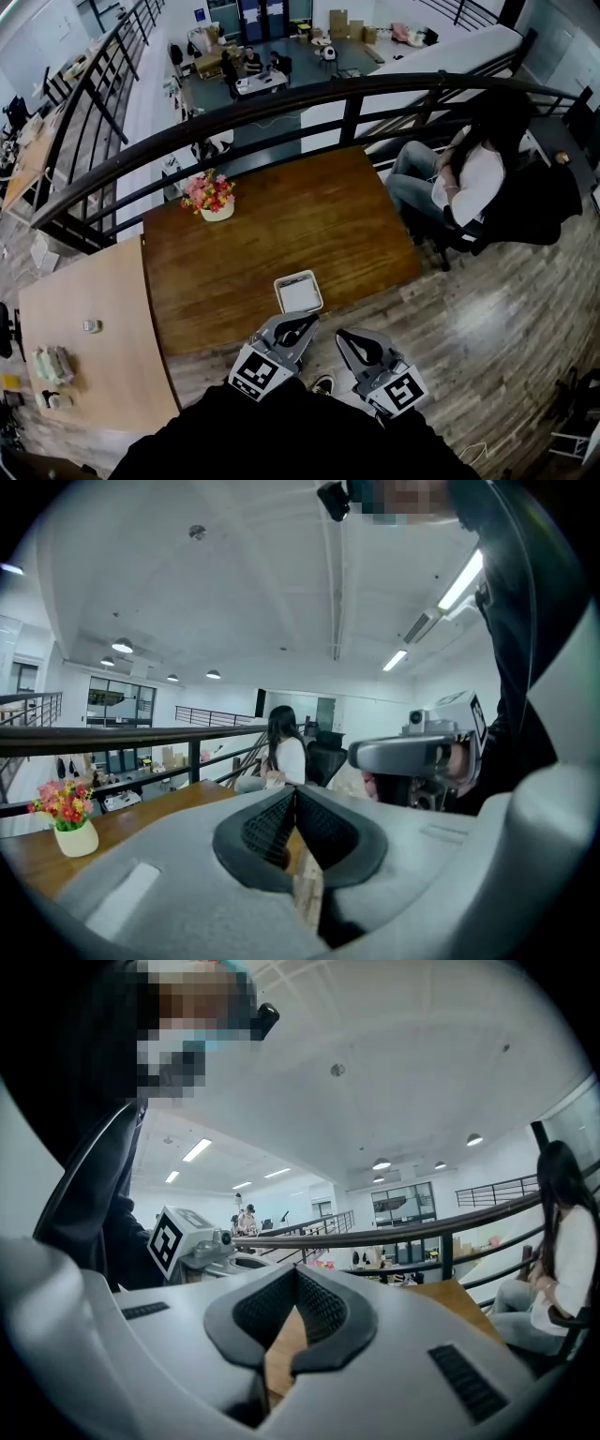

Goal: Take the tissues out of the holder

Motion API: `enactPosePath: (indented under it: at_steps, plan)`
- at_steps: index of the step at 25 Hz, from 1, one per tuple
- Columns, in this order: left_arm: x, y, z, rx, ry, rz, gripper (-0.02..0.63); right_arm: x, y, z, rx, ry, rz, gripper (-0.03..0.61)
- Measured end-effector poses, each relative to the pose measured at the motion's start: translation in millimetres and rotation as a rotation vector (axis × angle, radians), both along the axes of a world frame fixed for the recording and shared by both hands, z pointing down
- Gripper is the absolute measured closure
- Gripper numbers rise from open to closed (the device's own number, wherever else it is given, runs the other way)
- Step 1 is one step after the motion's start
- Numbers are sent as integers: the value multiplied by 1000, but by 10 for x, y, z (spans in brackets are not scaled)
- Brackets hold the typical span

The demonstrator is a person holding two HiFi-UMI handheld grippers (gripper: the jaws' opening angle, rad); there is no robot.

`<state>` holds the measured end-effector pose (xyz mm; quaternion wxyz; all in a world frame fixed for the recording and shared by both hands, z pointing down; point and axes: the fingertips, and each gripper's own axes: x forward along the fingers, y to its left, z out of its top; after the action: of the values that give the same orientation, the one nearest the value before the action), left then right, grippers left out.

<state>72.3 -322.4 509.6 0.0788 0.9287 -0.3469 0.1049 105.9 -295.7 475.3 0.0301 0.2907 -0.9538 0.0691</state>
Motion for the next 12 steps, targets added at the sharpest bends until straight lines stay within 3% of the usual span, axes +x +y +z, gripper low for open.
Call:
enactPosePath:
  at_steps: [6, 12]
  plan:
    - [-416, -433, 651, -107, -96, -55, 618, -256, -333, 127, -29, 36, 25, 577]
    - [-561, -637, 1553, -248, -356, 19, 617, -398, -556, 191, -65, 55, 55, 577]
